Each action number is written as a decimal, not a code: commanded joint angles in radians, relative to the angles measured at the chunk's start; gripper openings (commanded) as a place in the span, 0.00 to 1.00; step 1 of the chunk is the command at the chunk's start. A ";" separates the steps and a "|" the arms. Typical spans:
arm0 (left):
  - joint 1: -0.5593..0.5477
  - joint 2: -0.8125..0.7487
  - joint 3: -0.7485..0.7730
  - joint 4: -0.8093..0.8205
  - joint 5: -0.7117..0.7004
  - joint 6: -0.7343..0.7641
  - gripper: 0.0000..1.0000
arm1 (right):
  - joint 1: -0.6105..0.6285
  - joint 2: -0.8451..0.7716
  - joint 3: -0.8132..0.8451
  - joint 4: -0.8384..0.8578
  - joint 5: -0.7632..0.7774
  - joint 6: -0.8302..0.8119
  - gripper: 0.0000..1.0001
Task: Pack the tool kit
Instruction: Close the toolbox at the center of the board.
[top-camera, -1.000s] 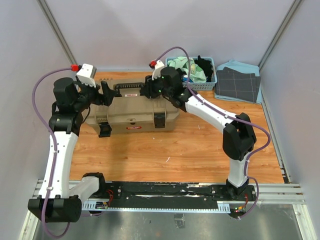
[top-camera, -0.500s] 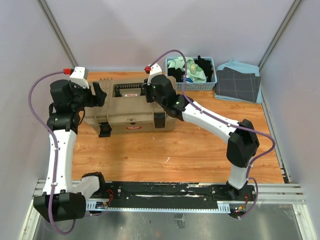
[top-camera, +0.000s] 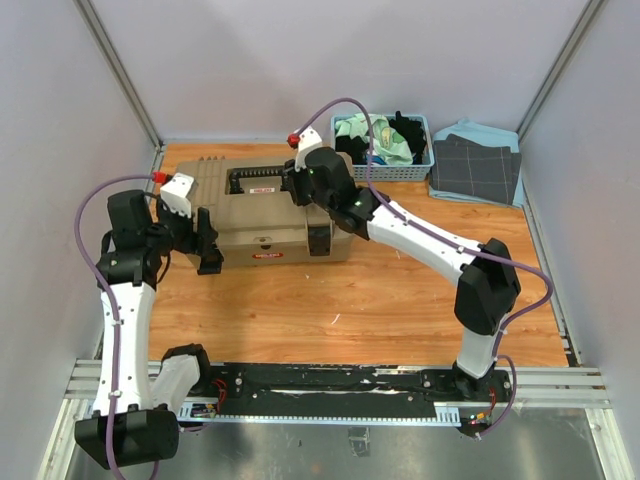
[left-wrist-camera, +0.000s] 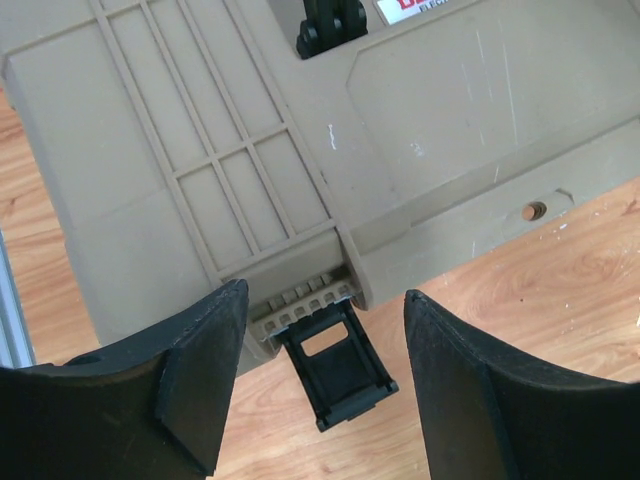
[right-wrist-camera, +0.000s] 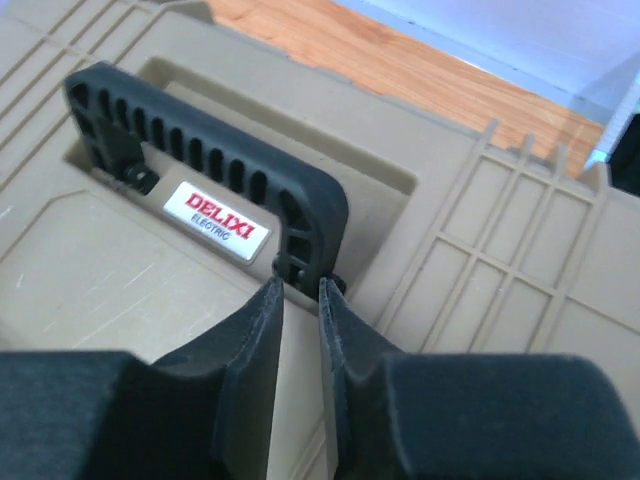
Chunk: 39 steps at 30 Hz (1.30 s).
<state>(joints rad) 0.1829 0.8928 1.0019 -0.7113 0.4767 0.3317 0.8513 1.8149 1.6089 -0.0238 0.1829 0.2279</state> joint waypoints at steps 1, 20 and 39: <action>0.004 0.001 0.030 0.074 0.000 -0.072 0.68 | -0.048 -0.003 0.078 -0.002 -0.255 -0.116 0.40; 0.005 0.089 0.077 0.138 0.027 -0.149 0.67 | -0.370 0.161 0.309 -0.028 -1.237 -0.391 0.89; 0.004 0.124 0.090 0.141 0.031 -0.149 0.64 | -0.232 0.395 0.367 0.188 -1.344 -0.188 0.75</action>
<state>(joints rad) 0.1829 1.0187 1.0698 -0.5957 0.4885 0.1818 0.5697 2.1632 1.9415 0.1112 -1.1404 -0.0051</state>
